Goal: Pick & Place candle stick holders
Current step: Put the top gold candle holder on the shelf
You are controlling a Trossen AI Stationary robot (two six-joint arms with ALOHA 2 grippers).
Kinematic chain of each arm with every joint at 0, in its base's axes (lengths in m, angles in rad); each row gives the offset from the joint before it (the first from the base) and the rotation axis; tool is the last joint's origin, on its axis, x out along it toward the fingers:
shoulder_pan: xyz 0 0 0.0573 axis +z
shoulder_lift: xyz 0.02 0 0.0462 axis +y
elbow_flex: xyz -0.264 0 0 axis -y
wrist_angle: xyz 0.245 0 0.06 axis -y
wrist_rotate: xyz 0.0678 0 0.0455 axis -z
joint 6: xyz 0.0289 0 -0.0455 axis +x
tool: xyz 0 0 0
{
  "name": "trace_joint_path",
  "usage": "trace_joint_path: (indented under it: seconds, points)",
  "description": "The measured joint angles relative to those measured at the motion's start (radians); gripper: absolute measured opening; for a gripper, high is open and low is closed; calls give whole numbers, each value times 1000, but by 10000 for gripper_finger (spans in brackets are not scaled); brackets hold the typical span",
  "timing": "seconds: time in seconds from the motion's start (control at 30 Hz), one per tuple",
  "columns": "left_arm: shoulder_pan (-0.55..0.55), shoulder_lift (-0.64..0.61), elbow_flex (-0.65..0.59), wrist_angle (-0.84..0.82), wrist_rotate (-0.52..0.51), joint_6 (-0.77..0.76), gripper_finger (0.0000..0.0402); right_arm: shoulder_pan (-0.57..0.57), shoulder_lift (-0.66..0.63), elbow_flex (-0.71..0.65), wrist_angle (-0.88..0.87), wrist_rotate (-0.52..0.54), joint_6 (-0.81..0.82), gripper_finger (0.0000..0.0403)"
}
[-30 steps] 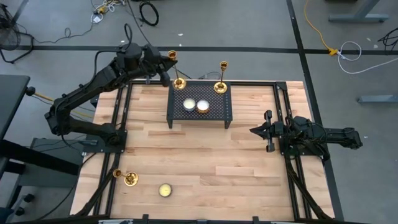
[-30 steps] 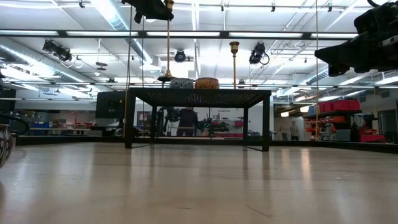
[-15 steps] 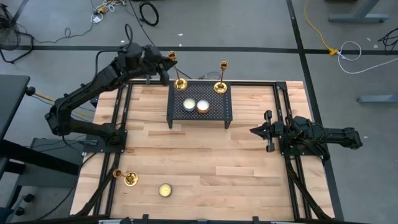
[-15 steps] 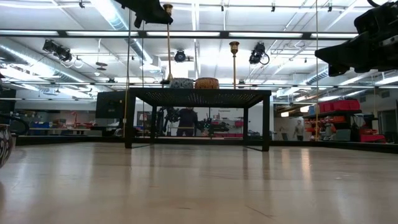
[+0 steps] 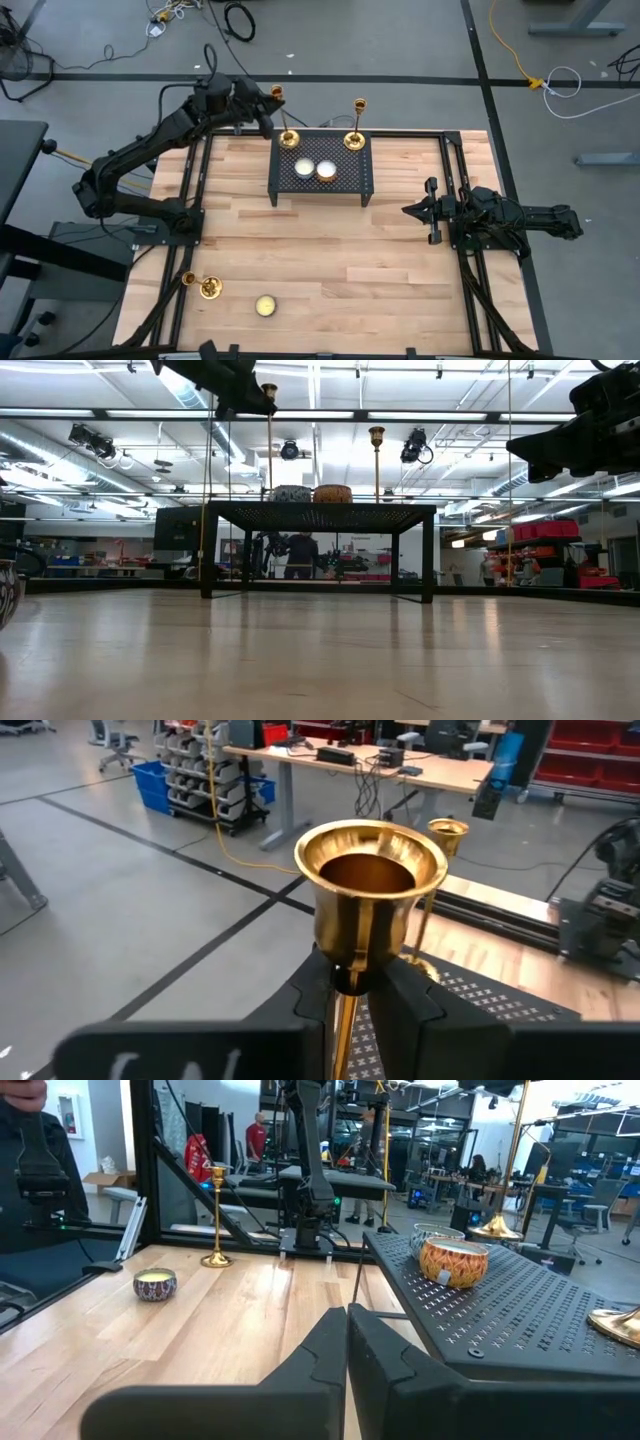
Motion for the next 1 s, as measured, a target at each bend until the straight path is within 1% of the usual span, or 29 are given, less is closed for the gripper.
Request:
trace_joint_path:
  seconds: [0.23, 0.4, 0.57, 0.7, 0.83, 1.0]
  points:
    - [15, 25, -1, -2, 2, -3, 48, 0, 0, 0, 0, 0, 0, 13]
    - [18, 48, -1, -9, 30, -10, 50, 0, 0, 0, 0, 0, 0, 13]
    - [25, 55, -1, -6, 35, -6, 46, 0, 0, 0, 0, 1, 0, 13]
    - [27, 55, -1, -6, 21, -5, 52, 0, 0, 0, 0, 1, 0, 13]
    - [31, 55, -1, -7, -1, -4, 49, 0, 0, 0, 0, 1, 0, 13]
    - [38, 53, 0, -20, -4, -5, 49, 0, 0, 0, 0, 1, 0, 13]
